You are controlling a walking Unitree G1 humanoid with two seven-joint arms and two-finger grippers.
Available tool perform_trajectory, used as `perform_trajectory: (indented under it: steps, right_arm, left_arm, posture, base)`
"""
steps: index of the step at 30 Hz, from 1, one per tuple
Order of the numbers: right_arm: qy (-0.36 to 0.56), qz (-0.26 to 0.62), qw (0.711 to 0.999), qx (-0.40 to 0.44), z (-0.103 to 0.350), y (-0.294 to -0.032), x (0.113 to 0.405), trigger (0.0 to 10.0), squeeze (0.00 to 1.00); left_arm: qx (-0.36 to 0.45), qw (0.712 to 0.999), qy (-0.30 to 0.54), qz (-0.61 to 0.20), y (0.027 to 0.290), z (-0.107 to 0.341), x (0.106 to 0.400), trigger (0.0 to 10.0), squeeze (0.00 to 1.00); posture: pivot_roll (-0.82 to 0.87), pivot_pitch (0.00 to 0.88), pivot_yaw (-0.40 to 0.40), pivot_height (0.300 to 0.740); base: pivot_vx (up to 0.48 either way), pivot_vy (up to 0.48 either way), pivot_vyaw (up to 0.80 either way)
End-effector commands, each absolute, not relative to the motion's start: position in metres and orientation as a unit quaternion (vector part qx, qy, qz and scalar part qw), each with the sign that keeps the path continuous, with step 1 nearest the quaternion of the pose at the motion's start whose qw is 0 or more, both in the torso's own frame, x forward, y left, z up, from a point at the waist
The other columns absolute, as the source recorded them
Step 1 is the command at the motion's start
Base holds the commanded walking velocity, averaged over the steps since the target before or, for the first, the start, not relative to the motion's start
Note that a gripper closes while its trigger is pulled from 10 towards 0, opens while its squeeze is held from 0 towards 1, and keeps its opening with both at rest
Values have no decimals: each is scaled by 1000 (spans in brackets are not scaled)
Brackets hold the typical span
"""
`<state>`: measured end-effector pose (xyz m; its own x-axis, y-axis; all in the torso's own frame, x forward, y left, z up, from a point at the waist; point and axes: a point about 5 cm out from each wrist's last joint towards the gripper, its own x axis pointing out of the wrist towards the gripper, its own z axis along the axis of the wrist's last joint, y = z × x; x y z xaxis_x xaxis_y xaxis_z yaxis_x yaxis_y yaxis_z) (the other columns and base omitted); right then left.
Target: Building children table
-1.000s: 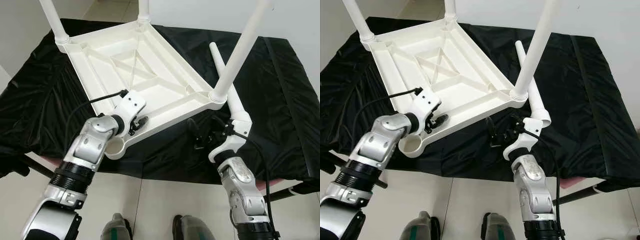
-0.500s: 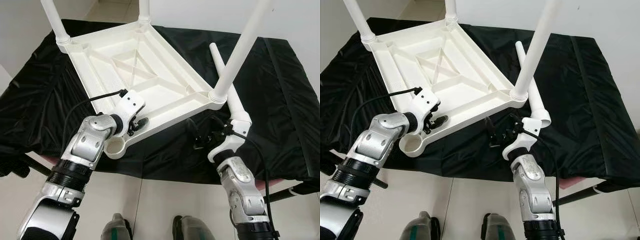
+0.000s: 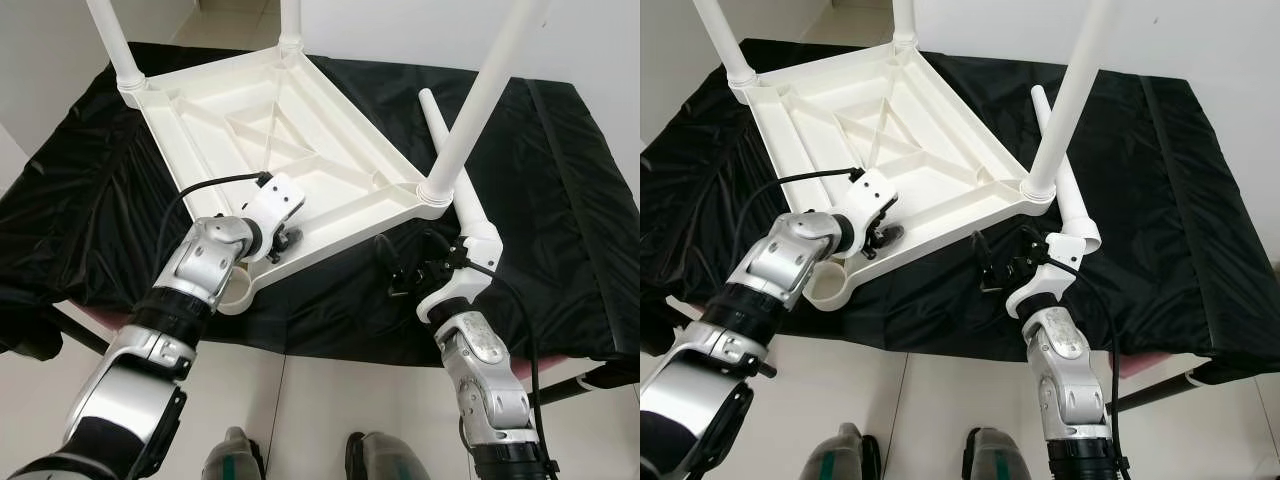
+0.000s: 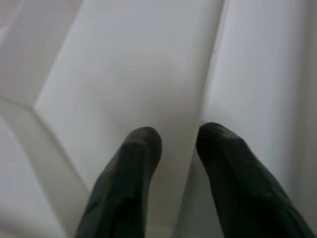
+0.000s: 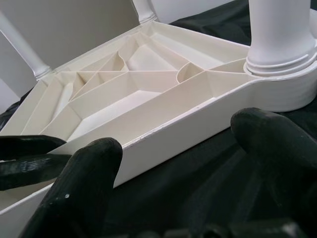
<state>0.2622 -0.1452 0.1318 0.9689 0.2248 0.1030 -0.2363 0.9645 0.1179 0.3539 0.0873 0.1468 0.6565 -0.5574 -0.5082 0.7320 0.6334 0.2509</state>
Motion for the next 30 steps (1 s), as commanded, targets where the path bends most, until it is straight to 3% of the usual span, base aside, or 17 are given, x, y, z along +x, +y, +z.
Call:
perform_trajectory:
  steps: [1, 7, 17, 18, 19, 21, 22, 25, 27, 30]
  right_arm:
    - [-46, 112, 991, 64, 131, -145, 261, 10000, 0]
    - [-46, 107, 991, 63, 131, -147, 260, 10000, 0]
    - [-46, 106, 991, 67, 131, -144, 261, 10000, 0]
    - [-46, 106, 991, 68, 131, -143, 261, 10000, 0]
    - [-47, 107, 991, 70, 131, -142, 261, 10000, 0]
    - [-46, 107, 991, 71, 131, -141, 261, 10000, 0]
    - [-46, 107, 991, 72, 131, -141, 260, 10000, 0]
    - [-46, 107, 991, 73, 131, -141, 260, 10000, 0]
    - [-45, 106, 990, 75, 131, -139, 259, 10000, 0]
    - [-44, 106, 990, 76, 131, -138, 258, 10000, 0]
  left_arm:
    - [245, 895, 199, -316, 90, 140, 359, 0, 0]
    - [246, 895, 202, -314, 89, 142, 363, 0, 0]
    - [199, 919, 199, -278, 78, 150, 375, 0, 0]
    - [190, 924, 193, -269, 74, 153, 377, 1020, 0]
    - [181, 929, 188, -261, 69, 155, 379, 2941, 0]
    - [172, 935, 179, -252, 62, 159, 382, 2510, 0]
    - [156, 944, 165, -238, 54, 165, 386, 3137, 0]
    - [149, 948, 160, -233, 51, 167, 388, 3137, 0]
    - [134, 957, 144, -214, 43, 176, 392, 3961, 0]
    - [123, 963, 133, -199, 35, 184, 395, 4353, 0]
  posture:
    - [-113, 67, 35, 740]
    - [-115, 70, 37, 740]
    - [-110, 70, 40, 740]
    - [-109, 69, 38, 740]
    - [-109, 71, 40, 740]
    - [-109, 72, 38, 740]
    - [-112, 75, 38, 740]
    - [-112, 75, 38, 740]
    - [-116, 80, 40, 740]
    - [-116, 80, 40, 740]
  base:
    - [0, 0, 0]
    - [0, 0, 0]
    - [0, 0, 0]
    - [0, 0, 0]
    - [0, 0, 0]
    - [0, 0, 0]
    - [0, 0, 0]
    - [0, 0, 0]
    - [0, 0, 0]
    - [0, 0, 0]
